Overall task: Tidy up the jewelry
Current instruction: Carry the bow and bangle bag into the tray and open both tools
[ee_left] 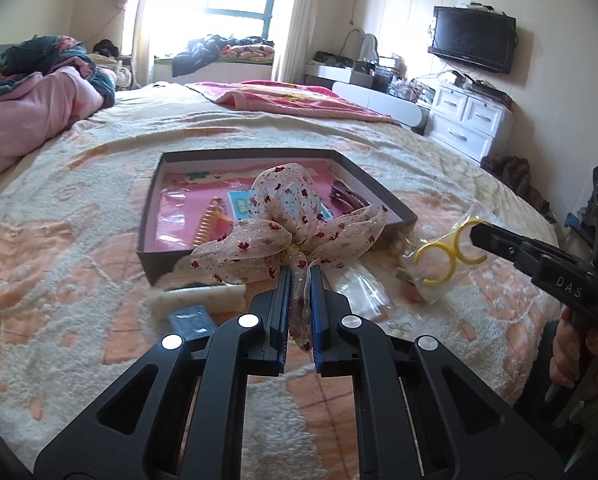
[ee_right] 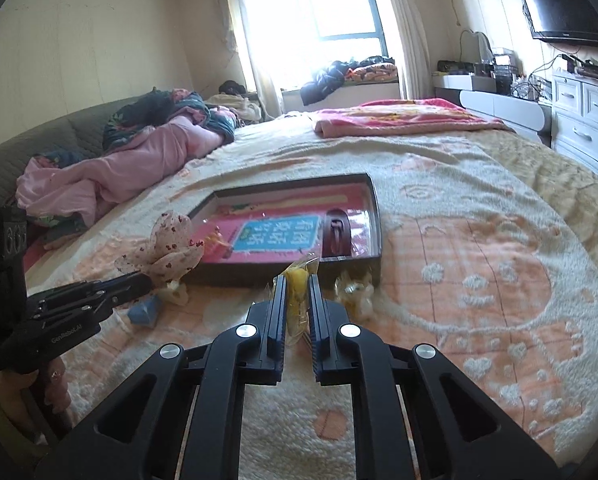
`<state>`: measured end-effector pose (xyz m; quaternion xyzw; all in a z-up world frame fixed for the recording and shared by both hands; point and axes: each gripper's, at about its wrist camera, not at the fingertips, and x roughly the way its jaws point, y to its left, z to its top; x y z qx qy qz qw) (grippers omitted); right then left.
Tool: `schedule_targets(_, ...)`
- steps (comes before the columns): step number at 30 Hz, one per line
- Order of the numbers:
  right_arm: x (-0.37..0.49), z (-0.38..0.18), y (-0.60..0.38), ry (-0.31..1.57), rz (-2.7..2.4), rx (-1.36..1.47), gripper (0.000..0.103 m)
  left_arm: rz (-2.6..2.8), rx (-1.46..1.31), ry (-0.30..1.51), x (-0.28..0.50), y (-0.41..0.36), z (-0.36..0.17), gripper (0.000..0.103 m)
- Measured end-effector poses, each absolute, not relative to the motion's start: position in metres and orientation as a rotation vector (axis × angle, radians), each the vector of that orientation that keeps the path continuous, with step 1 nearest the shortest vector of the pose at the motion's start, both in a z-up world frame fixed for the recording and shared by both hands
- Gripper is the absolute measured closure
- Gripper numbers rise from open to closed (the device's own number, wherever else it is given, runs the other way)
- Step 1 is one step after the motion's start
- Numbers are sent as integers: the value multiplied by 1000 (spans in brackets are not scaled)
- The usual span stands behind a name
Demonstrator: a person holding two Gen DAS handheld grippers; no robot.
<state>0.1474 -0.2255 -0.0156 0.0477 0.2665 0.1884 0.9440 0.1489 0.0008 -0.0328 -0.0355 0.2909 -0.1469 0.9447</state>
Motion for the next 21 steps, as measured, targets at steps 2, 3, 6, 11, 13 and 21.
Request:
schedule_targets(2,151,-11,-222,537,390,101,93,-289,-80,585,149,6,-31,99)
schedule_targets(3,153,-9,-220,533,392,102,93,-282,-84,582,150,9,-30,99)
schedule_targets(6,160,-3,-213,522,402,98,93,-262,-94,574,153,18,-26,99)
schedule_targets(11,175,3,-200,507,415,79,93,-232,-111,568,160,29,-24,99)
schedule_targets(13,181,5,-195,503,422,73,93,-221,-113,570,164,33,-24,99)
schedule_targets(21,215,6,-182,504,420,66,93,-193,-125,567,186,39,-18,99)
